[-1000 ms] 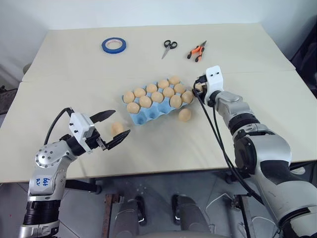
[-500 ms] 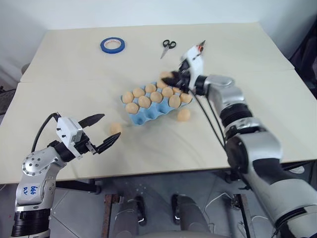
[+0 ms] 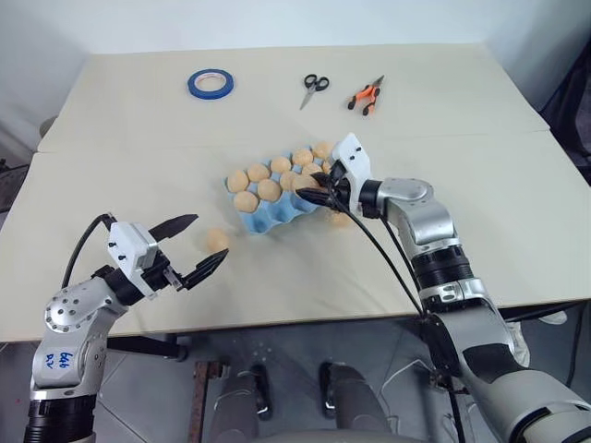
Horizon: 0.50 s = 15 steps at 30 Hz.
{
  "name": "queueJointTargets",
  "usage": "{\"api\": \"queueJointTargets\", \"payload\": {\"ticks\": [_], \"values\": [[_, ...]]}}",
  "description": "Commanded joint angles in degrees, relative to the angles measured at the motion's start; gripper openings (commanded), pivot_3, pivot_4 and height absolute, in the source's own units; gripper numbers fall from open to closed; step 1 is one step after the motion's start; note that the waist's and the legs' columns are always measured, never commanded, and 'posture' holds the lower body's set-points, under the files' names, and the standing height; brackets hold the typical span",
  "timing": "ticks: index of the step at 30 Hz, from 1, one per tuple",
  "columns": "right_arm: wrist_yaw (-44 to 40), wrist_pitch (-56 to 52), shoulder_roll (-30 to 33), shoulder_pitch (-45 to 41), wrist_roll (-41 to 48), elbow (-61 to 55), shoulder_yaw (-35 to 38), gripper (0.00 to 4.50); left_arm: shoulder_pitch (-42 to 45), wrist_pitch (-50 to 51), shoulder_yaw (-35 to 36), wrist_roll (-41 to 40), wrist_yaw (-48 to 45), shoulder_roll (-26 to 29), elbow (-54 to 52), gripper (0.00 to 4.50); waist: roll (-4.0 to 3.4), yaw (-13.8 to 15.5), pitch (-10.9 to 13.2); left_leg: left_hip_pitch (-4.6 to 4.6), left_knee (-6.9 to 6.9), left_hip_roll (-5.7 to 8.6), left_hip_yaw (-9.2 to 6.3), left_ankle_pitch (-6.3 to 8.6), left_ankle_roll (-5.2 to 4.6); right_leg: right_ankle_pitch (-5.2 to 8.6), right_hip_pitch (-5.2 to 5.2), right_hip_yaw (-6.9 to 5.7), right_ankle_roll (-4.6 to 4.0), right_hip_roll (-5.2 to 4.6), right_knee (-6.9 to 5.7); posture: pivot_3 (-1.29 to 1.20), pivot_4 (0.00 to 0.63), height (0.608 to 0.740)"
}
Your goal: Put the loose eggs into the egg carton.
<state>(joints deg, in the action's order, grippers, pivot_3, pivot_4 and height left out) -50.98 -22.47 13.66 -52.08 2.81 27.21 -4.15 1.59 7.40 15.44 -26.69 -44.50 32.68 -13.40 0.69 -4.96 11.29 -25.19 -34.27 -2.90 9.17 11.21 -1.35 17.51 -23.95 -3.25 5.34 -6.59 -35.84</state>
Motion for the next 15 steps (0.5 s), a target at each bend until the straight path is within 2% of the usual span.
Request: {"api": "queueJointTargets", "payload": {"ticks": [1,5,8,12,15], "values": [[-0.7,0.1,0.8,0.9,0.8,-3.7,-1.5,3.06,0.8,-0.4,0.0,-0.6,0.2,-0.1,-1.8,4.5,0.0,0.0,0.0,0.0,0.03,-0.01,0.03,-0.01,0.01,0.01,-0.02,0.02,-0.01,0.02,-0.01,0.0,0.15,0.74],[-1.9,-0.7,1.9,2.1,2.3,-7.6,-1.6,4.48,1.7,-0.5,-0.6,-0.6,-0.3,0.0,-1.1,4.5,0.0,0.2,0.0,-0.02,0.02,-0.01,0.02,-0.03,0.02,0.02,-0.03,-0.03,-0.03,0.04,-0.01,0.0,0.15,0.74],[-3.3,1.9,4.6,4.8,4.0,-12.8,-0.1,4.48,2.0,-0.4,-1.3,-0.5,-0.9,0.1,-1.0,4.5,0.01,0.4,0.0,-0.02,0.01,0.03,0.02,-0.03,0.0,0.02,-0.01,-0.03,-0.02,0.01,0.0,0.0,0.15,0.74],[-5.2,3.7,9.4,11.5,10.0,-20.5,5.9,4.48,2.5,-0.5,-2.5,0.0,-1.6,0.1,-0.6,4.5,0.02,1.5,0.0,-0.05,0.02,0.03,-0.01,-0.01,-0.03,0.02,0.02,-0.11,-0.02,0.01,0.1,0.0,0.15,0.74],[-8.0,7.4,14.5,20.8,14.5,-25.9,12.6,4.48,3.4,-0.3,-4.1,0.5,-2.2,0.0,0.5,4.5,0.05,2.1,0.0,-0.04,0.02,0.03,-0.01,0.01,-0.07,0.01,0.06,-0.12,-0.01,0.02,0.18,0.0,0.15,0.74]]}}
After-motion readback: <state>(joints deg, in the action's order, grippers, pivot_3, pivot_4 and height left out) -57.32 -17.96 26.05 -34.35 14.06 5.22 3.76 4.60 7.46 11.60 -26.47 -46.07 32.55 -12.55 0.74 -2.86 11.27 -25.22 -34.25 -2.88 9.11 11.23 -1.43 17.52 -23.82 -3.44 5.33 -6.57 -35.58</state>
